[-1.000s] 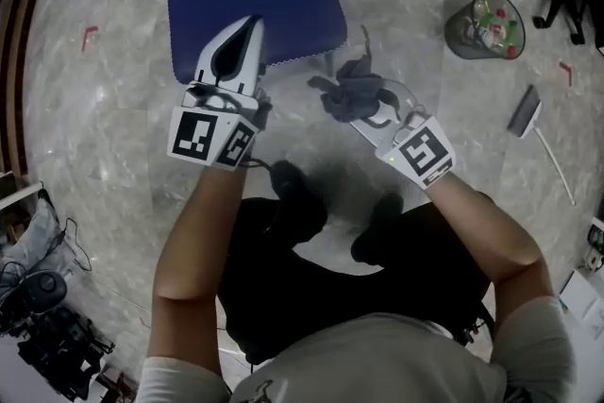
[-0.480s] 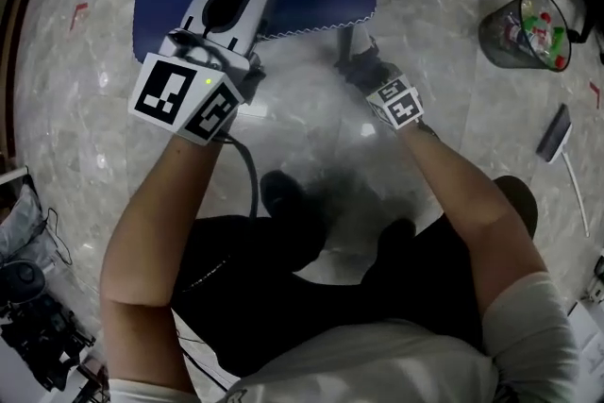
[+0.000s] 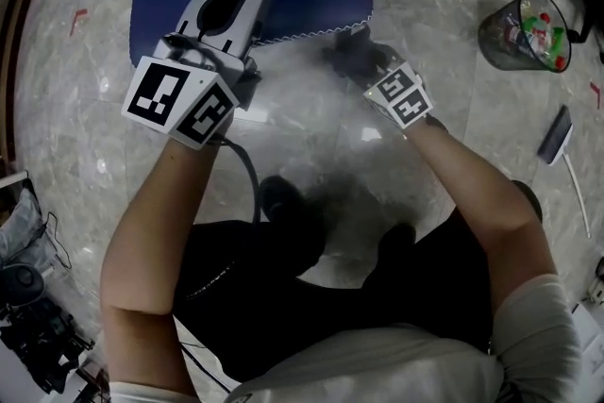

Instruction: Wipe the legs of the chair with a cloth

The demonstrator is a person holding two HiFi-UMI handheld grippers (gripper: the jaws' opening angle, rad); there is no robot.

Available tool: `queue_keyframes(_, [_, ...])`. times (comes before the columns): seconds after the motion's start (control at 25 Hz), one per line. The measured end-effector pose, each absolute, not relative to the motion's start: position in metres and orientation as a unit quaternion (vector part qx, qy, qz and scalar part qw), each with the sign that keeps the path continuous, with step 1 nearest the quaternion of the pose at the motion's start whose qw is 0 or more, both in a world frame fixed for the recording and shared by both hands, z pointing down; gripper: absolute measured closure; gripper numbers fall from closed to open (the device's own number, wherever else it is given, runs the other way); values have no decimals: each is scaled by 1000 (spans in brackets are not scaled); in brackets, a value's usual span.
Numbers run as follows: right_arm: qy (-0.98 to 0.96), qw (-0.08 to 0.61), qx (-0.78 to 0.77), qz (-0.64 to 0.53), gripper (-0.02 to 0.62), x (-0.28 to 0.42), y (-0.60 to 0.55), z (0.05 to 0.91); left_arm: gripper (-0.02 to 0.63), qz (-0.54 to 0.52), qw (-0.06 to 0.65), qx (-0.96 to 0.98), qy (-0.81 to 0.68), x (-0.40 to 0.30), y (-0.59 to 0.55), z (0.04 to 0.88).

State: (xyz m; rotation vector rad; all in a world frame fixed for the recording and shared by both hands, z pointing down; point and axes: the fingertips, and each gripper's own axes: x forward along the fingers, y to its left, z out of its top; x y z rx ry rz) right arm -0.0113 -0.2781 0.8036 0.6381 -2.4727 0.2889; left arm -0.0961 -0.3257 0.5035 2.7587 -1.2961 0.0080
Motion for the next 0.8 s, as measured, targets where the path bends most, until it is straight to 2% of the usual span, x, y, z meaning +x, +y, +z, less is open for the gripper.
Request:
queue_keyframes(0.24, [-948, 188, 256, 23, 420, -15, -295, 669, 600, 10, 48, 902, -429, -96, -324, 505])
queue_keyframes(0.4, [-950, 168, 262, 37, 428, -13, -295, 688, 600, 2, 56, 901, -430, -97, -325, 504])
queue_keyframes(0.8, [-875, 374, 228, 205, 436, -7, -262, 934, 600, 11, 57, 906, -420, -96, -327, 506])
